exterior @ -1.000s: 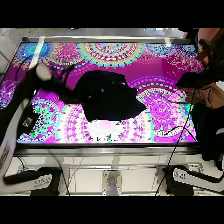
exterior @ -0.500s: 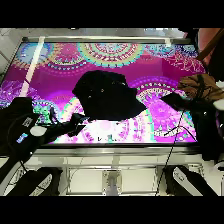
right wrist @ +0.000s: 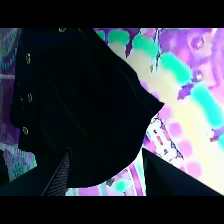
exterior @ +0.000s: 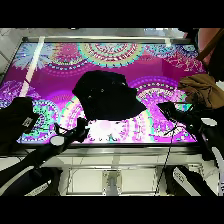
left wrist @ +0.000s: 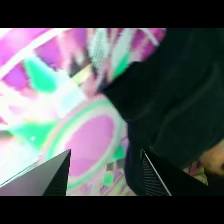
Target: Fold the clothes and pants, and hang the long-sleeved shirts on hangers.
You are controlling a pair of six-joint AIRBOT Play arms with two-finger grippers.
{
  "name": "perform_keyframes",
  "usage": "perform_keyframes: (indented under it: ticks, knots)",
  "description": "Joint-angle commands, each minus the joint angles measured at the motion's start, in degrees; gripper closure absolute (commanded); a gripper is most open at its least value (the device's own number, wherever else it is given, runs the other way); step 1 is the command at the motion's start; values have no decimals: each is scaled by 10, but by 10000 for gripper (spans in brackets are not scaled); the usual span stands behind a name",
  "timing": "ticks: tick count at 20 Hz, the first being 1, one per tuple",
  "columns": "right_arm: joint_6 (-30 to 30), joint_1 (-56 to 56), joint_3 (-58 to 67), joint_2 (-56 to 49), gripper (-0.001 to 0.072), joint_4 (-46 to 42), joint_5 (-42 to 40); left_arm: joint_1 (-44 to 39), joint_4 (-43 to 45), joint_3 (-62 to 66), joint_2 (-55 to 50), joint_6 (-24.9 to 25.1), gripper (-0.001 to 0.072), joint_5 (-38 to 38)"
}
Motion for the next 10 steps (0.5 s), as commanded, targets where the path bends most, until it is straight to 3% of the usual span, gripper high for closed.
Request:
perform_keyframes:
  ticks: [1,10]
  knots:
    - [-5,28,-6,-4,210,-2,-28,-37,12,13,-46,-85,235,85]
    - [-4,78,-6,-4,211,-12,-70,-34,43,123,-181,-85,243,132]
